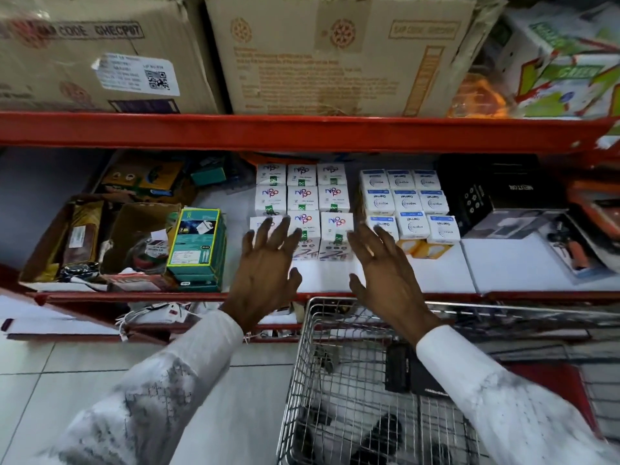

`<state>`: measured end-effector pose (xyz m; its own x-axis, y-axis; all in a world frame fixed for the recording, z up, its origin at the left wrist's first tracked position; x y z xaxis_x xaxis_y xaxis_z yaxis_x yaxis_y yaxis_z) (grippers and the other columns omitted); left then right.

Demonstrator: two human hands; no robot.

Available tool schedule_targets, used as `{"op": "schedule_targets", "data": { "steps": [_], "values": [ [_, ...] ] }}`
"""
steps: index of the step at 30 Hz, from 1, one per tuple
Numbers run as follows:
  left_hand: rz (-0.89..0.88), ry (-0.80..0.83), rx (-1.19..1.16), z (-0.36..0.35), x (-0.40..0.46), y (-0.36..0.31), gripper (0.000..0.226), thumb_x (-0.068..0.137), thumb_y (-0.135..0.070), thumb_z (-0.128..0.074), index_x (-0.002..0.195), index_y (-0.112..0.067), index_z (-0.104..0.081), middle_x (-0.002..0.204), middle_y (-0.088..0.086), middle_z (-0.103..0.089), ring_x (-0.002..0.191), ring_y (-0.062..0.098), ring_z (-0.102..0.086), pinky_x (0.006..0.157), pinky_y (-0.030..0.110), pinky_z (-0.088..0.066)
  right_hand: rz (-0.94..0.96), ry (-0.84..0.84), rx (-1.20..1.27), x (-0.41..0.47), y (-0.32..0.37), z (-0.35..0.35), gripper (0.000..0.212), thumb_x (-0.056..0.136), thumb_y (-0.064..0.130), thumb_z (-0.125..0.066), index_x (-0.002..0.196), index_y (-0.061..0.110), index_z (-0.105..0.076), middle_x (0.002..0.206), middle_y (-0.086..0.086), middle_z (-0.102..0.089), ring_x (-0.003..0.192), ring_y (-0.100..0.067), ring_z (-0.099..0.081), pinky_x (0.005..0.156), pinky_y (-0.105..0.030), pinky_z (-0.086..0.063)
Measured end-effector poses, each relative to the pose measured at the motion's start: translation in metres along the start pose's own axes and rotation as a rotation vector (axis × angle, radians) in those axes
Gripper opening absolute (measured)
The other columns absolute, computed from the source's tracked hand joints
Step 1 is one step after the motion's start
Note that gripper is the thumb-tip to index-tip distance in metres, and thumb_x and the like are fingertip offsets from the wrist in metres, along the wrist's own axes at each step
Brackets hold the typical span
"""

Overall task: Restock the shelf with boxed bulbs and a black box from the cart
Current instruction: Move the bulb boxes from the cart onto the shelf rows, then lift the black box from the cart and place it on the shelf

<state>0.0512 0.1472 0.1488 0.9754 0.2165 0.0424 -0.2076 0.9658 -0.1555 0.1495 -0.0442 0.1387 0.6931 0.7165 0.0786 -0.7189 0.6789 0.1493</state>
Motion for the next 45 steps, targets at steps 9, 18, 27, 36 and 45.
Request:
{"op": "schedule_targets", "data": {
  "steps": [9,18,27,36,45],
  "values": [
    [-0.310,0.005,0.020,-0.047,-0.052,-0.116,0.082,0.074,-0.043,-0.064,0.147,-0.014,-0.041,0.161,0.017,-0.028,0.148,0.043,-0.022,0.111,0.067,-0.029,-0.245,0.048,-0.036,-0.134,-0.055,-0.017,0.082,0.074,0.028,-0.066,0.149,0.013,-0.036,0.160,-0.015,-0.026,0.146,-0.039,-0.023,0.116,-0.053,-0.028],
    [-0.326,0.373,-0.085,-0.139,-0.060,-0.208,0.074,0.084,-0.041,-0.053,0.150,-0.016,-0.033,0.162,0.014,-0.026,0.148,0.043,-0.022,0.116,0.063,-0.027,-0.479,0.257,0.085,-0.229,-0.143,-0.079,0.066,0.086,0.039,-0.046,0.147,0.018,-0.035,0.160,-0.010,-0.025,0.146,-0.036,-0.021,0.115,-0.049,-0.033],
    [0.512,0.696,-0.920,-0.213,-0.041,-0.271,0.047,0.079,-0.023,-0.080,0.122,-0.015,-0.063,0.111,0.004,-0.063,0.116,0.025,-0.060,0.090,0.029,-0.047,-1.046,0.324,0.906,-0.262,-0.238,-0.177,0.080,0.063,0.068,-0.069,0.123,0.016,-0.059,0.118,-0.006,-0.068,0.109,-0.026,-0.063,0.098,-0.038,-0.048],
    [0.919,0.790,-1.050,-0.251,-0.023,-0.281,0.045,0.086,-0.042,-0.070,0.122,-0.017,-0.059,0.119,0.006,-0.061,0.103,0.029,-0.055,0.077,0.037,-0.048,-1.245,0.422,1.149,-0.218,-0.250,-0.173,0.027,0.091,0.036,-0.054,0.094,0.011,-0.066,0.106,-0.019,-0.070,0.074,-0.024,-0.064,0.059,-0.027,-0.050],
    [0.890,0.845,-1.180,-0.210,-0.030,-0.255,0.047,0.090,-0.055,-0.058,0.122,-0.020,-0.060,0.128,0.015,-0.063,0.109,0.039,-0.060,0.076,0.044,-0.056,-1.319,0.248,1.303,-0.231,-0.246,-0.135,0.046,0.077,0.055,-0.049,0.102,0.020,-0.067,0.107,-0.009,-0.071,0.095,-0.025,-0.066,0.081,-0.041,-0.056]
  ]
}}
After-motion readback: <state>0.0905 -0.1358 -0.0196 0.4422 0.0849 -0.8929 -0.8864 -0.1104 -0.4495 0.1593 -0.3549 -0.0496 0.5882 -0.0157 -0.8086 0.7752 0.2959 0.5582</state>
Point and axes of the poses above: each hand's wrist, its own x-axis towards the middle knuckle, its own z-axis out of the back of the hand, y = z × x, the point moved 2 cm from there along x, towards the middle knuckle
